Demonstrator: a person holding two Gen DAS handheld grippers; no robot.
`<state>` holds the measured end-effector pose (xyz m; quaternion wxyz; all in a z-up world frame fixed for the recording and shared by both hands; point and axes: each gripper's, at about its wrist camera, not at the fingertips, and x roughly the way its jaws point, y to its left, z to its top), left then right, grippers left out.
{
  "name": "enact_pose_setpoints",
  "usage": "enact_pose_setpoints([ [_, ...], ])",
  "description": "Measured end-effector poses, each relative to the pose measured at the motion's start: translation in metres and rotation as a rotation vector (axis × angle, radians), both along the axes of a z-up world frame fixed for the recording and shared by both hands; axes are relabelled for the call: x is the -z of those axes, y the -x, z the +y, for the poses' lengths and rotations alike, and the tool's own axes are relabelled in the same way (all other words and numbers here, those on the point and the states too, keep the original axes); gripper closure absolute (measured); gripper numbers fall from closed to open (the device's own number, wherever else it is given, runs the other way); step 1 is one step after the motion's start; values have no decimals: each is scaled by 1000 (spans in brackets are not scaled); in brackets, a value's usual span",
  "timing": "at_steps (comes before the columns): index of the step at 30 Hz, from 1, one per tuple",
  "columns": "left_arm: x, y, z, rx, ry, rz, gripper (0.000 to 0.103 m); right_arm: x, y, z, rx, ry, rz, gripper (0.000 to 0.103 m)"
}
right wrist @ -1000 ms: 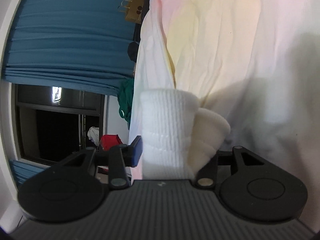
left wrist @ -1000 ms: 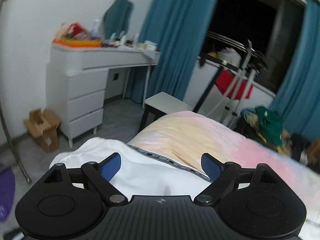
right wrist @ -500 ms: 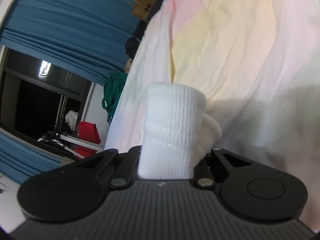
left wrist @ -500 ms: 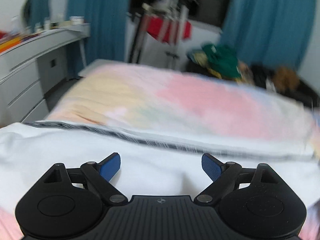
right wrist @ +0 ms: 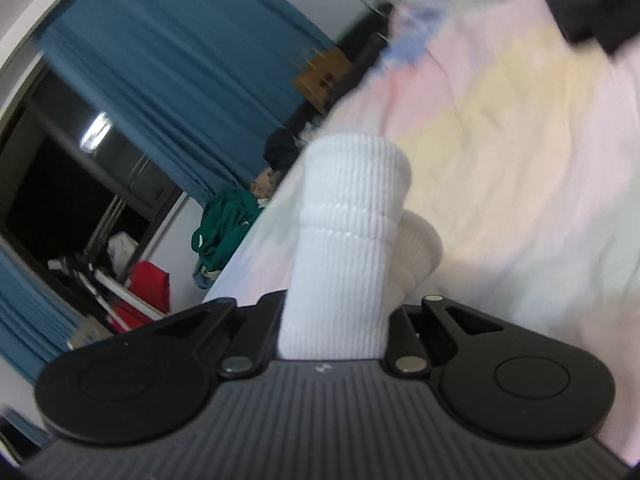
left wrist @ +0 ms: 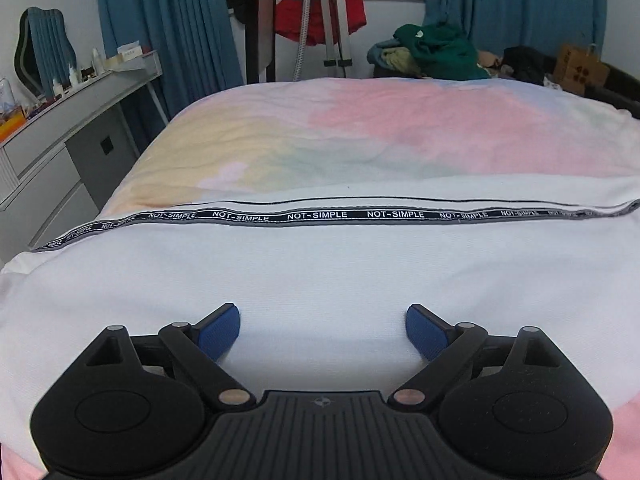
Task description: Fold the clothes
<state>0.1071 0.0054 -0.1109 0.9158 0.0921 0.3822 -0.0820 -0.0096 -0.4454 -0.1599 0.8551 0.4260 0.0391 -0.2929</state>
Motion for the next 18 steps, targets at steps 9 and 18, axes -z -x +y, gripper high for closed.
enact_pose_setpoints([
  [9, -48, 14, 28, -74, 73, -170, 11, -75, -28, 141, -225, 766, 83, 92],
  [18, -63, 21, 47, -98, 183, -186, 11, 24, -50, 344, -910, 1354, 324, 92],
])
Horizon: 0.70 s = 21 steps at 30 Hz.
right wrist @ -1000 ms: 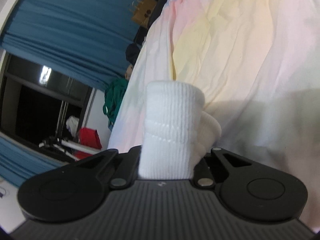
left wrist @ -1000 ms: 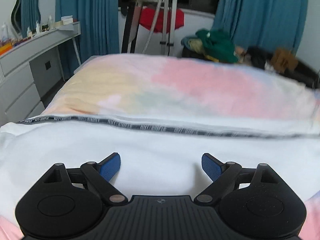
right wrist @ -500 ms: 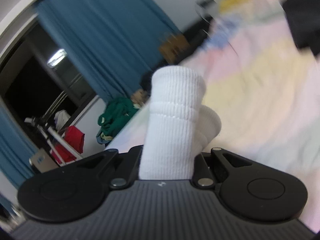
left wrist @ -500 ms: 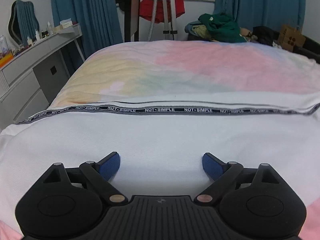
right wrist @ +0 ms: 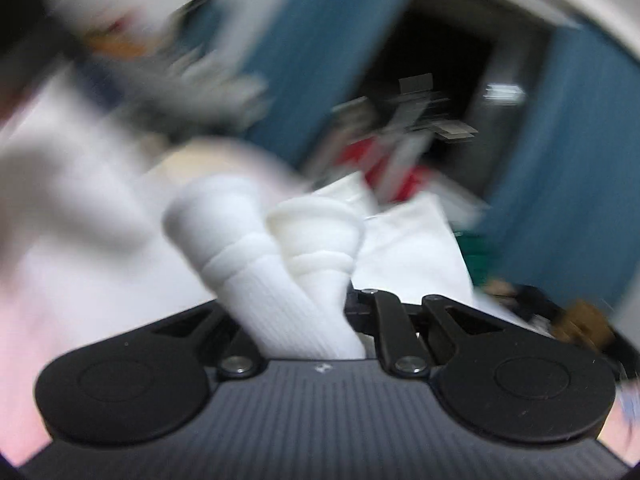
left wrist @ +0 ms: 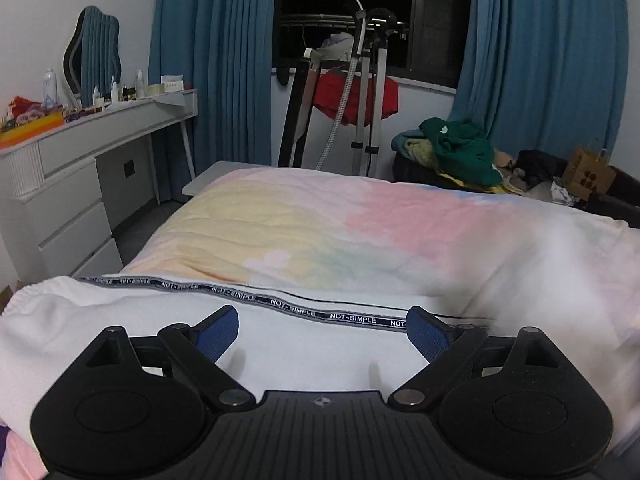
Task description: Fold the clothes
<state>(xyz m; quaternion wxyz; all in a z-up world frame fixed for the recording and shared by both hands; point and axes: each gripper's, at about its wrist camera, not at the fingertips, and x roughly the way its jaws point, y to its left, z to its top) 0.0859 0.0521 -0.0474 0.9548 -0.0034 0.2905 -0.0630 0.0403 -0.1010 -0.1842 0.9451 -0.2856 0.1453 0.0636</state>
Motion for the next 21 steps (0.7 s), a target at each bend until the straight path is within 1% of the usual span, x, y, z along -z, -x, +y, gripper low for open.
enact_pose_setpoints([
  [2, 0, 2, 2, -1, 21, 7, 11, 25, 0, 17, -29, 111, 43, 91],
  [3, 1, 3, 4, 2, 36, 10, 11, 33, 0, 21, -40, 146, 56, 91],
  [4, 0, 3, 4, 2, 47, 9, 11, 32, 0, 18, -42, 127, 57, 91],
  [6, -1, 2, 5, 1, 67, 6, 11, 23, -1, 9, -44, 56, 64, 91],
  [8, -2, 1, 6, 1, 87, 3, 11, 12, 4, 5, -37, 6, 23, 91],
  [9, -3, 2, 7, 3, 96, 0, 11, 8, 8, 8, -37, 4, -6, 91],
  [10, -4, 3, 7, 5, 104, -2, 11, 7, 10, 12, -46, 5, -15, 91],
  [12, -5, 5, 7, 11, 112, -8, 11, 10, 9, 18, -68, 3, 25, 91],
  [14, -4, 5, 5, 18, 96, -9, 11, 14, 7, 25, -86, 9, 65, 91],
  [16, -3, 4, 2, 24, 81, -8, 11, 25, 7, 32, -87, 50, 102, 90],
  [19, -1, 2, 2, 21, 74, 9, 11, 18, 8, 36, -95, 66, 106, 88],
  [21, 0, 4, 2, 21, 68, 15, 11, 6, 9, 33, -94, 15, 153, 84],
])
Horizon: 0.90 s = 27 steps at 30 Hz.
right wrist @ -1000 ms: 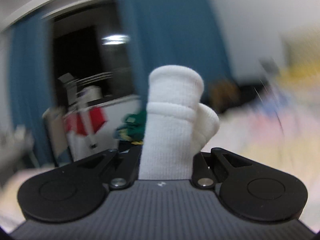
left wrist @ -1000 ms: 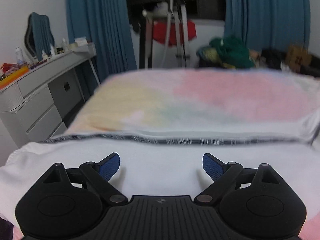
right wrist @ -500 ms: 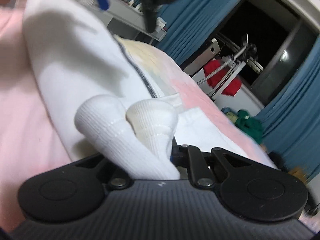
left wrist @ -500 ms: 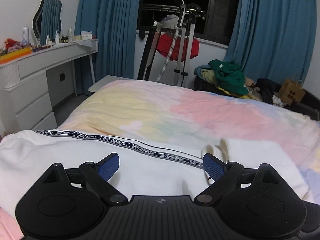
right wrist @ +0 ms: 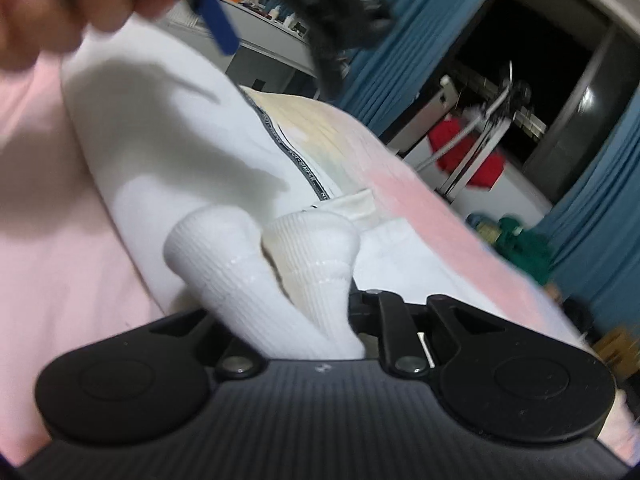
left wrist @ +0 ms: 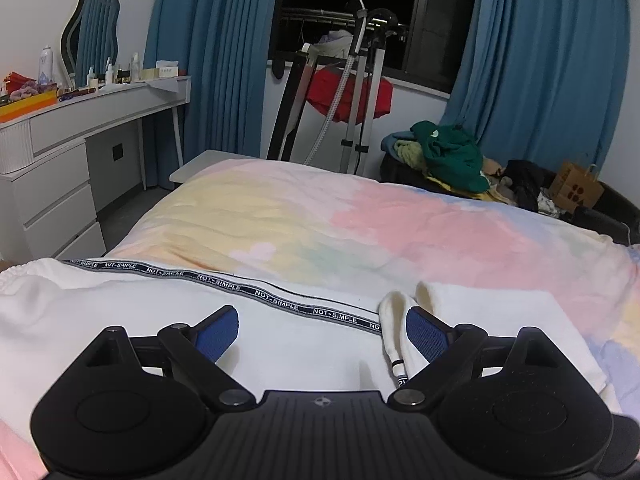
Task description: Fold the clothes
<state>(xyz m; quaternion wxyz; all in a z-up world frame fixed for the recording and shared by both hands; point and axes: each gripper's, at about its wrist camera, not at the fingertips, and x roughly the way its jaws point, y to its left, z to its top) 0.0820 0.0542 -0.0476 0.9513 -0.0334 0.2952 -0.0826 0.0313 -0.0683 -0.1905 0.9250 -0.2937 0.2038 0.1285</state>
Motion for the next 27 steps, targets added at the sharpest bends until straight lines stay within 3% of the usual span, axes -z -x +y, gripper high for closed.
enact_pose_setpoints([
  [6, -2, 11, -5, 24, -38, -1, 11, -33, 26, -2, -10, -97, 141, 64],
  [8, -4, 15, -6, 36, -41, -6, 11, -42, 50, -7, -54, -190, 174, 46],
  [10, -6, 20, -7, 42, -44, -12, 10, -51, 64, -13, -97, -279, 181, 42],
  [13, -8, 23, -8, 42, -44, -14, 10, -60, 65, -21, -128, -354, 131, 41],
  [16, -11, 25, -6, 41, -25, -10, 10, -57, 48, -31, -65, -421, 102, 42],
  [19, -12, 24, -5, 30, -9, -1, 10, -40, 23, -39, 25, -472, 158, 41],
  [22, -11, 22, -4, 8, -11, 6, 10, -22, -2, -39, 41, -510, 253, 42],
  [25, -9, 21, -4, -12, -16, 19, 10, -14, -8, -33, 51, -518, 265, 41],
  [27, -8, 22, -4, -18, -21, 22, 10, -17, -12, -36, 67, -568, 281, 52],
])
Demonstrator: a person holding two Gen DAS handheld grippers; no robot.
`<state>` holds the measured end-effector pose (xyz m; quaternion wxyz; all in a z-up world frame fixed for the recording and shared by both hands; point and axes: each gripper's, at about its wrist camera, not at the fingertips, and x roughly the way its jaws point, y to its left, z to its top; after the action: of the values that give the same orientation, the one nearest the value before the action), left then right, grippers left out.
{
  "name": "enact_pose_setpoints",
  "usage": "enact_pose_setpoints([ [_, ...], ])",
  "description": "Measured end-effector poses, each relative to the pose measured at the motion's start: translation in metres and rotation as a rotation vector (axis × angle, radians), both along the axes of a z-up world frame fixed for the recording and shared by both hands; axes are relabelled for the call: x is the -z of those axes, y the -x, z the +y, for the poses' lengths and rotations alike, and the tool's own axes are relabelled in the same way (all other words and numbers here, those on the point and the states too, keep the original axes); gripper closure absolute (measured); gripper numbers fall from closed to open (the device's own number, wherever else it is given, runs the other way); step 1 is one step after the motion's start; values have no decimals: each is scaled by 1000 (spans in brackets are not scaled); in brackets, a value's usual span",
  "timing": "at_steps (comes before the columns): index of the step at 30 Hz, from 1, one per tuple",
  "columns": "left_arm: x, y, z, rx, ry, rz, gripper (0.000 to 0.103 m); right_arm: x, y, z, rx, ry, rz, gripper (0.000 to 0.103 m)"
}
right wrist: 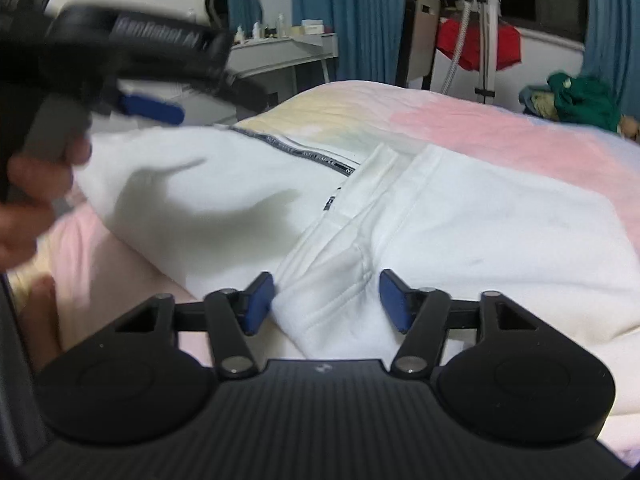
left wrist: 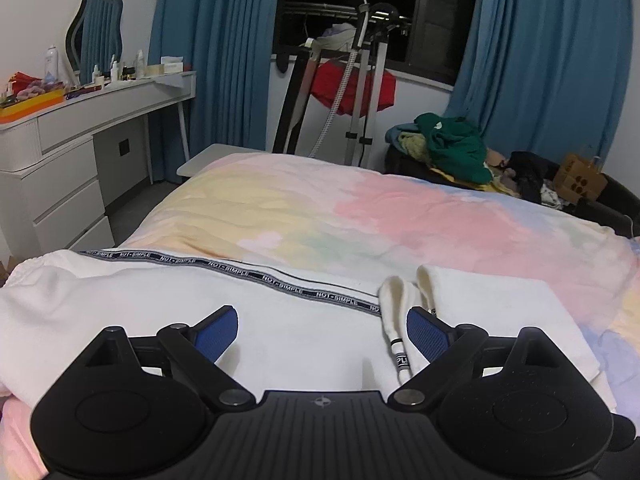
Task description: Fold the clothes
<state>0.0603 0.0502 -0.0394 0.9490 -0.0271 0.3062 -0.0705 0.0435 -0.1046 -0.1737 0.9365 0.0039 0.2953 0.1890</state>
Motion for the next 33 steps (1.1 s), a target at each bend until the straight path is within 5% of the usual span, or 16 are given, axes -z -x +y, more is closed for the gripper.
enact_pose_setpoints([
  [2, 0, 0, -1, -9, -3, 0, 10, -4, 0, -9, 29, -65, 18, 71],
  [5, -1, 0, -1, -17, -4, 2, 10, -11, 0, -23, 68, -156, 36, 85],
  [8, -1, 0, 1, -25, 0, 2, 10, -23, 9, -26, 60, -183, -16, 87],
  [11, -2, 0, 1, -32, 5, 2, 10, -28, 16, -13, 18, -104, -52, 86],
  [18, 0, -2, 1, -40, 3, 19, 10, -5, 9, 10, -25, 41, 14, 86],
  [25, 0, -1, 2, -36, -1, 18, 10, -28, 17, -10, 5, -128, 45, 68],
  [29, 1, -1, 3, -31, -2, 20, 10, -48, 29, -25, 37, -223, -9, 35],
  [33, 2, -2, 1, -23, -10, 25, 10, -59, 35, -40, 138, -236, -98, 32],
])
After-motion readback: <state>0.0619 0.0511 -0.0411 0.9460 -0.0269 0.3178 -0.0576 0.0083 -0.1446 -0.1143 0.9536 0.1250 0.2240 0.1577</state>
